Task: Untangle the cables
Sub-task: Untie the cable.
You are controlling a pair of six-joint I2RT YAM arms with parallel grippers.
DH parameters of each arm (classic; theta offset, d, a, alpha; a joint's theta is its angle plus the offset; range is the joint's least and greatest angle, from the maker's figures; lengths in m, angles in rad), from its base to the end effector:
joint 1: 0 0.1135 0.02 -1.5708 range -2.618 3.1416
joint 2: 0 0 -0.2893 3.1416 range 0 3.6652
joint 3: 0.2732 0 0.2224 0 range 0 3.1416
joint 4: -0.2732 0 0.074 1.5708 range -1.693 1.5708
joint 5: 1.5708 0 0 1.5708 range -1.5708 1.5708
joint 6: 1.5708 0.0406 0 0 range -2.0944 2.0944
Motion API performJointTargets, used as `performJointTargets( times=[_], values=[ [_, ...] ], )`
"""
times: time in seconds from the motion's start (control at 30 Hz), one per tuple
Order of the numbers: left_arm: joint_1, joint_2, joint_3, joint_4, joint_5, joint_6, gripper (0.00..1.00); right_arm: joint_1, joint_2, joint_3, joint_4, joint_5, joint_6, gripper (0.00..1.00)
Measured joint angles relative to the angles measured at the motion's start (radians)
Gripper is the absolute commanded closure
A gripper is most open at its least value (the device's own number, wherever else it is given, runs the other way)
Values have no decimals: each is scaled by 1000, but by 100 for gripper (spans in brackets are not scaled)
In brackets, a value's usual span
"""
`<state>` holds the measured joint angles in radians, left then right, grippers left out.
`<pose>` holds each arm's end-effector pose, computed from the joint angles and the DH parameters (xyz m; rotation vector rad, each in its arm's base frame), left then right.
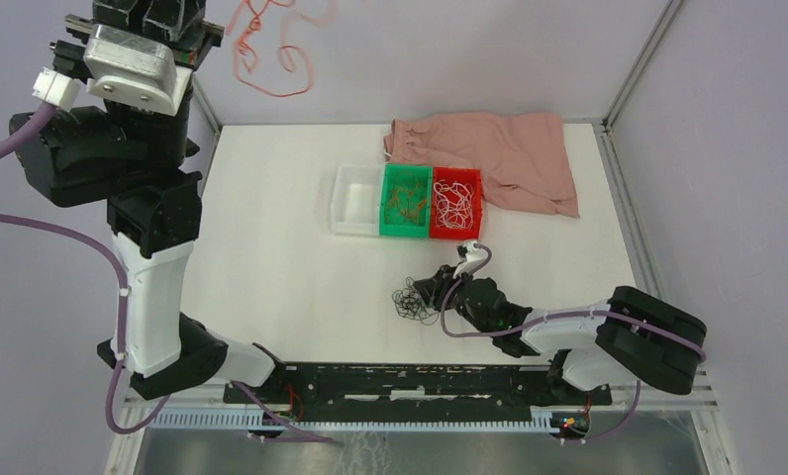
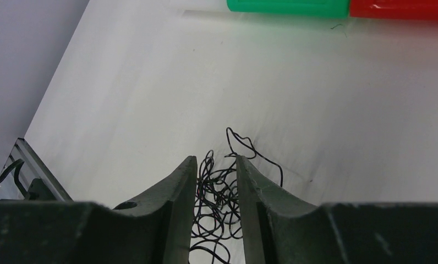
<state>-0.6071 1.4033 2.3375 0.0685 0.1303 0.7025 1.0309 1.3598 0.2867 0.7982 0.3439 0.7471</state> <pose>0.0892 -0.0684 0.7029 0.4461 0.3728 0.0557 0.1261 0.1837 0.2064 -0.0216 1.9323 0.9164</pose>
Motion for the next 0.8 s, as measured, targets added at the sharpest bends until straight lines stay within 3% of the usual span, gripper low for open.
performJointTargets(
  times=[0.13, 0.23, 0.37, 0.43, 0.6, 0.8],
  values=[
    [0, 29, 63, 6, -23, 21, 97, 1, -38, -28, -20, -14, 7, 48],
    [0, -32, -11, -75, 49, 1, 97, 2, -123, -10, -104, -57, -20, 39],
    [0, -130, -150, -209, 158, -48, 97, 2, -285, 134, -276, -109, -117, 21],
    [0, -150, -174, -279, 196, -69, 97, 2, -331, 266, -340, -148, -183, 17],
    [0, -200, -277, -395, 263, -104, 97, 2, -329, 539, -367, -270, -316, 14],
    [0, -222, -359, -521, 354, -150, 97, 2, -268, 632, -379, -419, -407, 19]
  ],
)
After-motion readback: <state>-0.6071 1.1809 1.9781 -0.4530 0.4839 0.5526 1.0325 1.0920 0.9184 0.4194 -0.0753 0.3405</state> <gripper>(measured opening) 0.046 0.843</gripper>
